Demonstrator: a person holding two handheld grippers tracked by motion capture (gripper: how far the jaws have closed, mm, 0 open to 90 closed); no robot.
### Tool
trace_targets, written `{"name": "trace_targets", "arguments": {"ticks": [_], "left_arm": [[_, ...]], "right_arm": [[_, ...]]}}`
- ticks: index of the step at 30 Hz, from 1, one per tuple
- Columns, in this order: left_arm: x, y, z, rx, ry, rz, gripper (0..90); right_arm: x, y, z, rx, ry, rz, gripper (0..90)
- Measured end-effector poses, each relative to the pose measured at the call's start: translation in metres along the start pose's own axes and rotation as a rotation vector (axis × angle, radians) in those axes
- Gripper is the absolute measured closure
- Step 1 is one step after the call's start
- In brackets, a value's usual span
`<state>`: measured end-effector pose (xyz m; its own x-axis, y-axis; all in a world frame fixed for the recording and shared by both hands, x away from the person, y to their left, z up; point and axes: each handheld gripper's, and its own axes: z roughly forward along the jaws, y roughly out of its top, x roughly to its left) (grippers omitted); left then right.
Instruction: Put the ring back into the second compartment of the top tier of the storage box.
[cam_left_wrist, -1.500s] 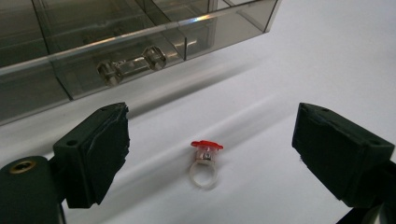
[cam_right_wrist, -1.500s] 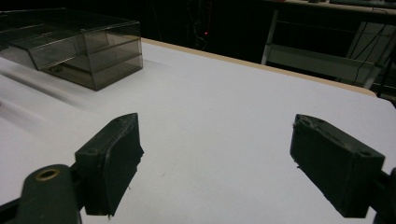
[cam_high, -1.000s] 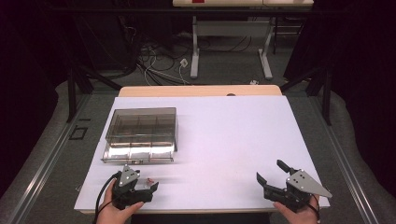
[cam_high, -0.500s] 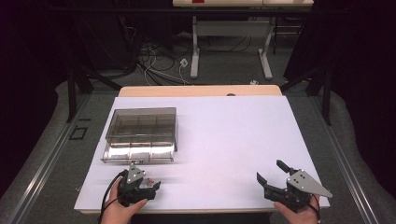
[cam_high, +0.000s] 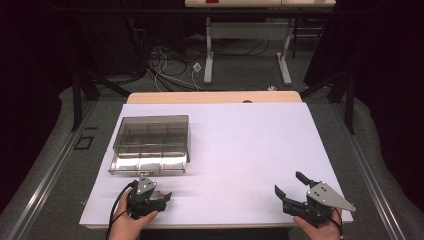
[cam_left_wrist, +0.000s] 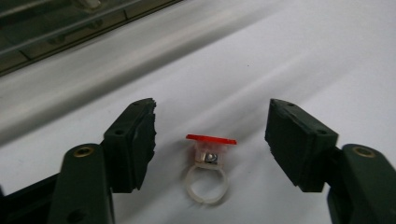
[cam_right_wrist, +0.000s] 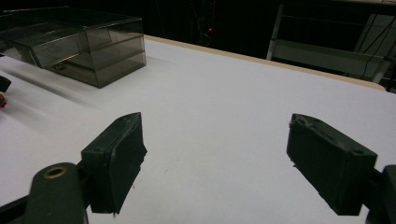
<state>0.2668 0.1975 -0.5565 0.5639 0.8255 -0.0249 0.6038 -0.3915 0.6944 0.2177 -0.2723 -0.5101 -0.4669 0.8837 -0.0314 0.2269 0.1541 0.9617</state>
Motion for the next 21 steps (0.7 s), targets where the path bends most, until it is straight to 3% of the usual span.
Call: {"name": "trace_targets", "arguments": {"ticks": [10,21], "left_arm": [[0.0008,-0.0014,0.0023,0.023,-0.026,0.003,46.4],[0.0012,-0.0015,0.0016,0.024,-0.012,0.009,55.3]], "right_arm": [[0.0003,-0.0002,0.0004,0.001,0.007,0.000,18.3],[-0.0002,-0.0004,0.0007,0.005,0.011,-0.005,18.3]]}}
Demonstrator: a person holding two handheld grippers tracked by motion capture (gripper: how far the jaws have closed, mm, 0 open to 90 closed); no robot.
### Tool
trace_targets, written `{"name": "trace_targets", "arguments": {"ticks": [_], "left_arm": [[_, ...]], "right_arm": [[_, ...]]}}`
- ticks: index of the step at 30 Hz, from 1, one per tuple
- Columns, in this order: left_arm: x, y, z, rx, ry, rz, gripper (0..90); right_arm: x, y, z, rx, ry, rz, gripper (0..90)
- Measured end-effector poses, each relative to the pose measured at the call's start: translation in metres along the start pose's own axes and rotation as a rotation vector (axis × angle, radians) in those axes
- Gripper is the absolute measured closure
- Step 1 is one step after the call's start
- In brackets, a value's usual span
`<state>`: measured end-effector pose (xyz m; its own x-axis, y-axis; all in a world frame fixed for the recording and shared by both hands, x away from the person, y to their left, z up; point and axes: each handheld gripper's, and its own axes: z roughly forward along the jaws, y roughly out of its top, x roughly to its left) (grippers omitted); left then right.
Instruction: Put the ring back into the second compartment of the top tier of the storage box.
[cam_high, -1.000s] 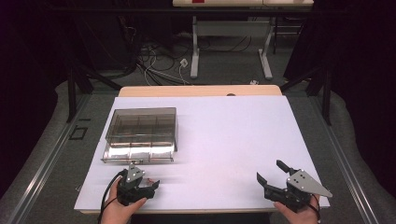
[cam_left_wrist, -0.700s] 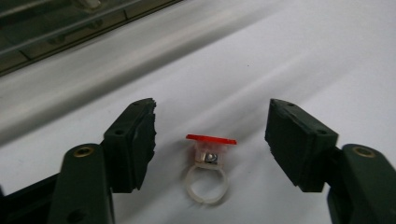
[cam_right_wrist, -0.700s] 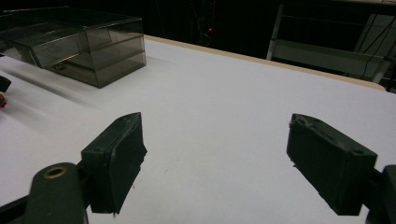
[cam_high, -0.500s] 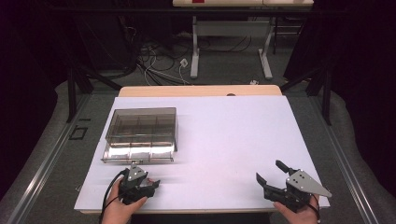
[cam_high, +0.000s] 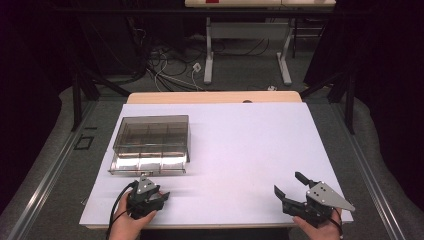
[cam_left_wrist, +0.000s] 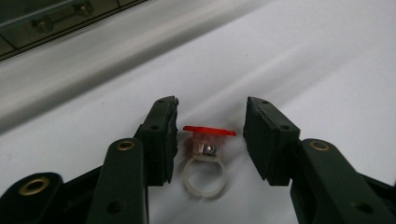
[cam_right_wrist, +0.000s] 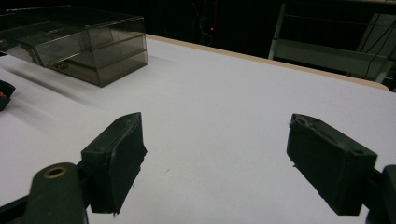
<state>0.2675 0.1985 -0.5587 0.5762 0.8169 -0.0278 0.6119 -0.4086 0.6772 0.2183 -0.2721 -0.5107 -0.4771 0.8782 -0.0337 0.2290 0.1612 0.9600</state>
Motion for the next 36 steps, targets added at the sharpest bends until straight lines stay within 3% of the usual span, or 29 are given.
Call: {"name": "trace_targets", "arguments": {"ticks": [10,29,36], "left_arm": [[-0.0016,0.0005,-0.0006,0.005,-0.003,0.014,66.2],[-0.0029,0.0012,-0.0020,0.012,-0.005,0.018,68.1],[-0.0033,0.0027,-0.0065,-0.005,-0.009,-0.007,68.3]], "right_arm": [[-0.0022,-0.0009,0.0013,0.004,-0.001,0.005,18.3],[-0.0033,-0.0013,0.0009,-0.002,-0.003,0.002,18.2],[-0.0036,-0.0014,0.0005,-0.004,-0.006,0.003,18.1]]}}
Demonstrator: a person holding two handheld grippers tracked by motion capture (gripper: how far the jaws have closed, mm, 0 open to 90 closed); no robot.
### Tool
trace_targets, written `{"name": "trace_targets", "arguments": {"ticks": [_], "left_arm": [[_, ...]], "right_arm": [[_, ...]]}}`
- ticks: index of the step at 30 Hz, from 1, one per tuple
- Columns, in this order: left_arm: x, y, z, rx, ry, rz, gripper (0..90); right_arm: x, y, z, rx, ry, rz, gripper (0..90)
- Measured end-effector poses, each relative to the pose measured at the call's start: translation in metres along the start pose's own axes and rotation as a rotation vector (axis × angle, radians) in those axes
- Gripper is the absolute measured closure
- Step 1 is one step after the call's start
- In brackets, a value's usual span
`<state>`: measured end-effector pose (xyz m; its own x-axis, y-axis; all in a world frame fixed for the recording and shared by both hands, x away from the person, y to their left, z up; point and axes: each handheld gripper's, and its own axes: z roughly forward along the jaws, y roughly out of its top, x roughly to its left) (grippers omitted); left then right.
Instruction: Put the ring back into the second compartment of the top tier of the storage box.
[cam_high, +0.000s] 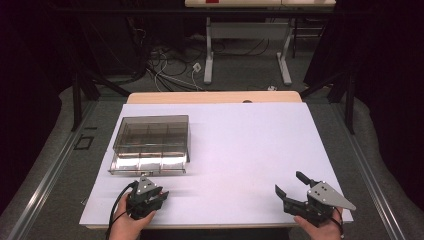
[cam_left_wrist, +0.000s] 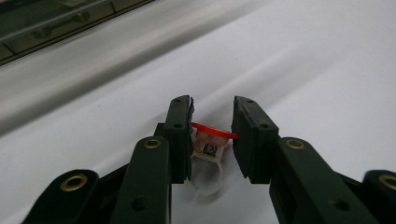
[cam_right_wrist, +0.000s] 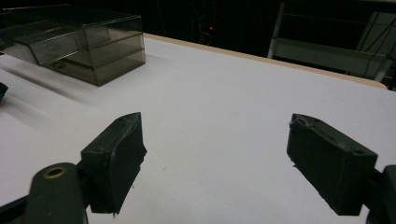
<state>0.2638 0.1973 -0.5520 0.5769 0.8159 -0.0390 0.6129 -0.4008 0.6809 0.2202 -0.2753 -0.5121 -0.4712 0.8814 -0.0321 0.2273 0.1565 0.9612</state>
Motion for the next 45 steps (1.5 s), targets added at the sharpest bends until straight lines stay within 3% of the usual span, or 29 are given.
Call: {"name": "trace_targets", "arguments": {"ticks": [7,20,30,45], "left_arm": [[0.000,0.001,-0.004,-0.003,-0.016,-0.040,68.4],[-0.001,0.001,-0.010,-0.025,-0.018,-0.077,68.5],[-0.001,0.002,-0.019,-0.048,-0.001,-0.167,68.6],[0.002,0.001,-0.031,-0.065,0.005,-0.233,68.7]], "right_arm": [[0.000,0.000,0.000,0.004,0.002,0.001,18.1],[0.000,0.000,0.000,0.003,0.001,0.005,18.1],[0.000,0.000,0.000,0.003,0.001,0.004,18.1],[-0.001,0.000,0.000,0.003,0.008,0.010,18.1]]}}
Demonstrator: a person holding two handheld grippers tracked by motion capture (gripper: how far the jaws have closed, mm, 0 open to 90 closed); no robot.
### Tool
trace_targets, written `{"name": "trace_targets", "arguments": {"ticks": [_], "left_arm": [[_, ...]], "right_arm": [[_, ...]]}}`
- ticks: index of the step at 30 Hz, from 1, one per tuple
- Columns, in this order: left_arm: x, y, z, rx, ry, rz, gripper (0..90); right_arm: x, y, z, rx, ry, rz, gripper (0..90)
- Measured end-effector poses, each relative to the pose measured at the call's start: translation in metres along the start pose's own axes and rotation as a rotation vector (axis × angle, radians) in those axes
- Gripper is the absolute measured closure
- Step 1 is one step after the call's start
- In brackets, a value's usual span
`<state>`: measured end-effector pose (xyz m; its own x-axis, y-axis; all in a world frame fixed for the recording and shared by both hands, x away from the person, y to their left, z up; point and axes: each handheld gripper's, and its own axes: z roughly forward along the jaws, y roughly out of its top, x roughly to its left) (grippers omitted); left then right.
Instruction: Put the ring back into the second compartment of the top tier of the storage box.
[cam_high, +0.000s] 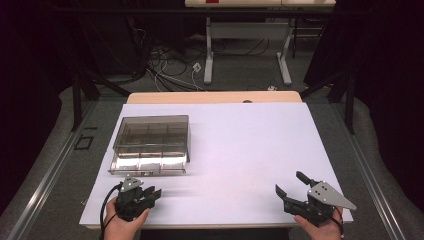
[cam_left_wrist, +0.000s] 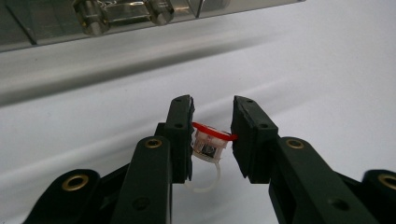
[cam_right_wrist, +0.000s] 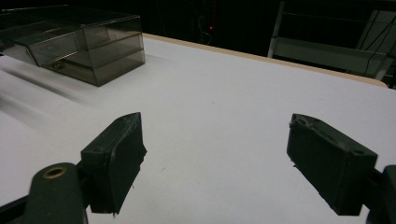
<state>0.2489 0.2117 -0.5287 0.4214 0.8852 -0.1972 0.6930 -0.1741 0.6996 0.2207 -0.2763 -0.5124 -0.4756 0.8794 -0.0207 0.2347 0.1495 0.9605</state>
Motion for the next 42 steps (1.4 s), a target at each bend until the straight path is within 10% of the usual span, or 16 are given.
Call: {"name": "trace_targets", "arguments": {"ticks": [42], "left_arm": [[-0.004,0.003,-0.031,-0.119,-0.008,-0.070,69.5]], "right_arm": [[0.001,0.000,0.000,0.005,-0.017,0.000,18.1]]}}
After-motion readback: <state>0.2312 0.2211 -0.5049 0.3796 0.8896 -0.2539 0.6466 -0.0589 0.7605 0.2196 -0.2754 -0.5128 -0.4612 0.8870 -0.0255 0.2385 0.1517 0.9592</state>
